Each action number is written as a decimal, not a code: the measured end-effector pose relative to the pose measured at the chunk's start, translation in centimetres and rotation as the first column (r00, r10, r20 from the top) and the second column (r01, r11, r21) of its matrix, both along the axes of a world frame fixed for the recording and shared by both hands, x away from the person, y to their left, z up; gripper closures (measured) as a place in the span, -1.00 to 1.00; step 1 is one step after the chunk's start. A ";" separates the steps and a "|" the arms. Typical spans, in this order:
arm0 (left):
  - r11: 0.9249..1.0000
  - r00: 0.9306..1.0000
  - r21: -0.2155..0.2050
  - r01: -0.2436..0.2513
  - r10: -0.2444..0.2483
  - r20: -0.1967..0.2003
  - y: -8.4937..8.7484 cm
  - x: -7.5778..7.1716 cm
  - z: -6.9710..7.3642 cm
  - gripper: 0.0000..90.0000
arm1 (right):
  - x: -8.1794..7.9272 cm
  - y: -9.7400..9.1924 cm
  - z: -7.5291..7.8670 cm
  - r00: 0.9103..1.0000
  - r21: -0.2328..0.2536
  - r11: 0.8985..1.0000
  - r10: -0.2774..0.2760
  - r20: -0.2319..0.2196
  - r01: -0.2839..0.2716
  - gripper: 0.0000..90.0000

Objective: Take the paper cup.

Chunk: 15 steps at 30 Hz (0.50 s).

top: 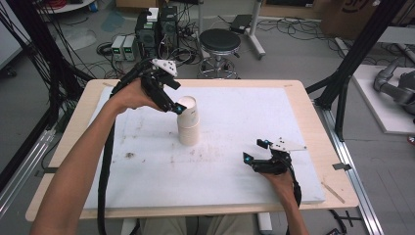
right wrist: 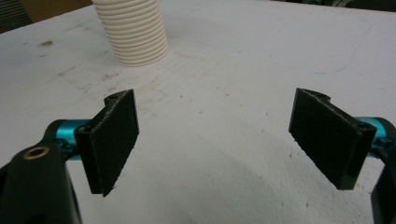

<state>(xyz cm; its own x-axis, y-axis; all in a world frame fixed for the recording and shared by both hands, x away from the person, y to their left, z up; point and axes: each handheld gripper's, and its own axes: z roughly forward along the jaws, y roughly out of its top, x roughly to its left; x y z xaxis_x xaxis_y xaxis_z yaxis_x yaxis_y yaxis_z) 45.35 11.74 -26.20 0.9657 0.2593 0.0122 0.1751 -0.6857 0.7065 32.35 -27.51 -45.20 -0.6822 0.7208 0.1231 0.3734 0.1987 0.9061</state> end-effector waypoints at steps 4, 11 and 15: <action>0.999 1.000 0.036 0.006 -0.006 -0.012 -1.0 0.3 -0.2 -0.96 | 0.0 0.0 0.0 1.000 0.005 1.000 0.000 -0.002 0.000 -0.64; 0.996 1.000 0.086 0.001 0.001 -0.020 -2.0 0.8 -0.6 -0.96 | 0.1 -0.1 0.0 1.000 0.008 1.000 0.001 -0.002 -0.001 -0.64; 0.995 0.999 0.104 -0.002 0.006 -0.035 -2.3 0.9 -0.8 -0.62 | 0.1 -0.1 0.0 1.000 0.012 1.000 -0.001 -0.005 0.001 -0.64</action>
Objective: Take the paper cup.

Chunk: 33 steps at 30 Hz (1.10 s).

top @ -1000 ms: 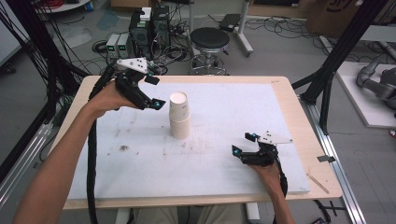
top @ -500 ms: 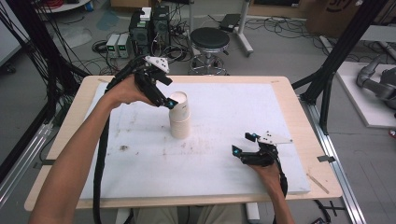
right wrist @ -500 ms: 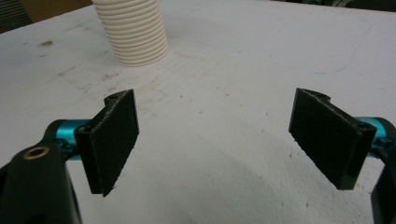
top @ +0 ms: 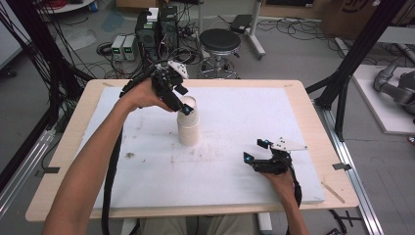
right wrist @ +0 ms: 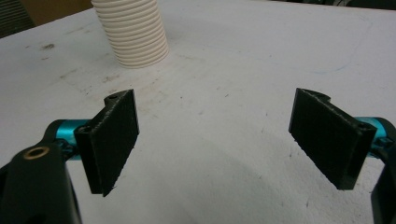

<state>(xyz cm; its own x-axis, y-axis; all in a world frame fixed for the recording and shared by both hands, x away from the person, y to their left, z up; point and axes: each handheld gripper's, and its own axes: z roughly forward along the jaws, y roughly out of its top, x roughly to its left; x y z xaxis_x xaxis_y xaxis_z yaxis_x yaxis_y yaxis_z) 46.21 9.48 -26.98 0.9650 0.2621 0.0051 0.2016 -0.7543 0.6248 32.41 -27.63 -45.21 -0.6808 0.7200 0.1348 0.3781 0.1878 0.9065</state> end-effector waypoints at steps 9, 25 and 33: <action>1.000 1.000 0.010 0.001 -0.001 -0.028 -0.3 0.3 -0.5 -0.49 | 0.0 0.0 0.0 1.000 0.000 1.000 0.000 -0.004 0.000 -0.64; 1.000 0.999 0.003 0.007 -0.006 -0.042 -0.2 0.4 -0.5 -0.24 | 0.1 0.0 0.0 1.000 -0.002 1.000 0.001 -0.006 -0.001 -0.64; 1.000 0.999 -0.028 -0.012 0.012 -0.034 0.2 0.1 0.2 -0.22 | 0.1 0.0 0.0 1.000 -0.003 1.000 0.000 -0.006 0.000 -0.64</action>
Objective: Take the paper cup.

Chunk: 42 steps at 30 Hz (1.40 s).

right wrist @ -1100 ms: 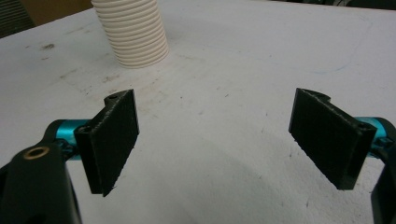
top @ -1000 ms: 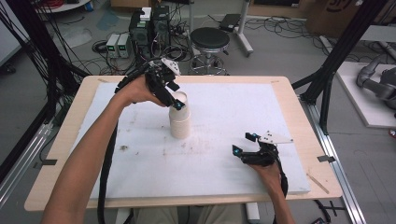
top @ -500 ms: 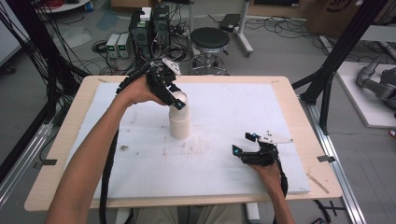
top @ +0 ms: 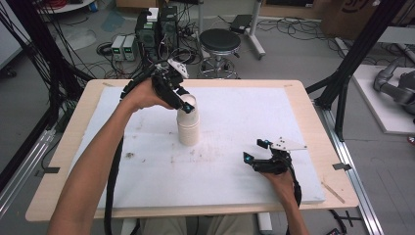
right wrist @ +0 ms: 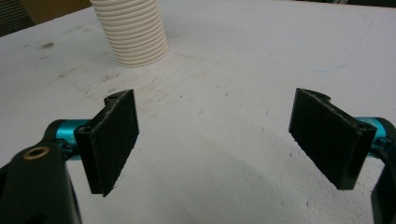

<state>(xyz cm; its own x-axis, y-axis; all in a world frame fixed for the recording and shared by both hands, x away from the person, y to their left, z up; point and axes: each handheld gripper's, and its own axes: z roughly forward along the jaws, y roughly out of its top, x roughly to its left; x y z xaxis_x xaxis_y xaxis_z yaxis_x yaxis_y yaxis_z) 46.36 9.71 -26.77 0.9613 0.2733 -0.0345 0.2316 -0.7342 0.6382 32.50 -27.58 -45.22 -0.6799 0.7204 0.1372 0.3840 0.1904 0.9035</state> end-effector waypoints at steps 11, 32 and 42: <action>0.997 0.998 -0.068 -0.025 0.029 0.054 1.2 -1.0 4.6 -0.20 | 0.0 0.0 0.0 1.000 -0.007 1.000 -0.001 0.002 0.001 -0.64; 0.995 0.991 -0.100 -0.022 0.036 0.132 2.4 -2.6 9.5 -0.20 | 0.0 0.1 0.0 1.000 -0.010 1.000 -0.002 0.007 0.002 -0.64; 0.983 0.991 -0.184 0.013 0.012 0.134 4.0 -4.8 8.0 -0.20 | -0.2 0.0 0.0 1.000 -0.008 1.000 -0.002 0.021 0.003 -0.64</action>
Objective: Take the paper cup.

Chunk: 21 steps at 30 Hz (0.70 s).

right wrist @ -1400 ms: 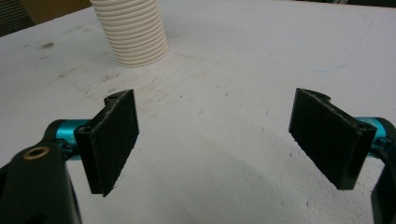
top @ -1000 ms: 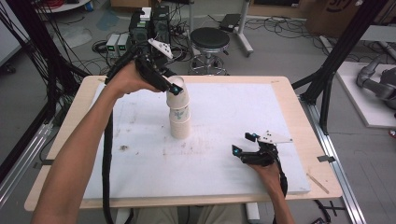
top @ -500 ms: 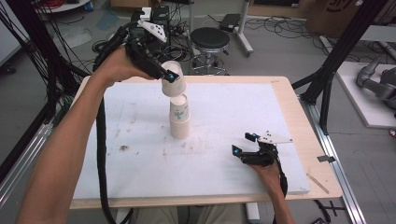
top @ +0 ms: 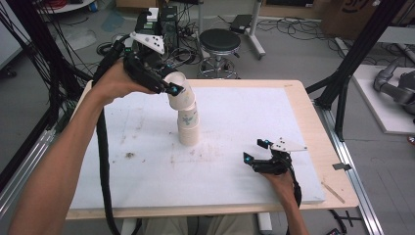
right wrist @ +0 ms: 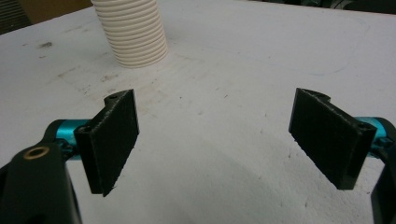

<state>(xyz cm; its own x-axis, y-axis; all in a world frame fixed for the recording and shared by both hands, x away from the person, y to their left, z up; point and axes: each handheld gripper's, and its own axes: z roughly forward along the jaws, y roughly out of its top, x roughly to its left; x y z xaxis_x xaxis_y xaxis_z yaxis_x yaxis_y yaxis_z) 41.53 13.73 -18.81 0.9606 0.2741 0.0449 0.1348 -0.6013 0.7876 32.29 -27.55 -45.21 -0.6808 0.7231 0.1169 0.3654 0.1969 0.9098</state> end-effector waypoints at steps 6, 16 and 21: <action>1.000 1.000 -0.026 0.014 -0.013 0.008 0.8 -1.2 -0.6 -0.20 | 0.0 -0.1 0.0 1.000 0.011 1.000 -0.001 -0.003 0.001 -0.64; 0.992 0.998 -0.108 0.066 -0.064 0.017 1.2 -3.8 -2.5 -0.20 | 0.0 -0.1 0.0 1.000 0.010 1.000 -0.005 -0.003 0.005 -0.64; 0.985 0.996 -0.142 0.094 -0.093 0.018 1.2 -4.9 -4.0 -0.21 | -0.1 -0.1 0.0 1.000 0.011 1.000 -0.006 -0.002 0.006 -0.64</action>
<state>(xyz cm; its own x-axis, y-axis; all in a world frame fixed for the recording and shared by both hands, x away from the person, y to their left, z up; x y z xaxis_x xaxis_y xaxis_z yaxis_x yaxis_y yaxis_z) 36.63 14.92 -22.82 0.9820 0.1876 0.0224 0.0741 -0.4919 0.8675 32.22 -27.60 -45.21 -0.6761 0.7261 0.1255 0.3679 0.1850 0.9112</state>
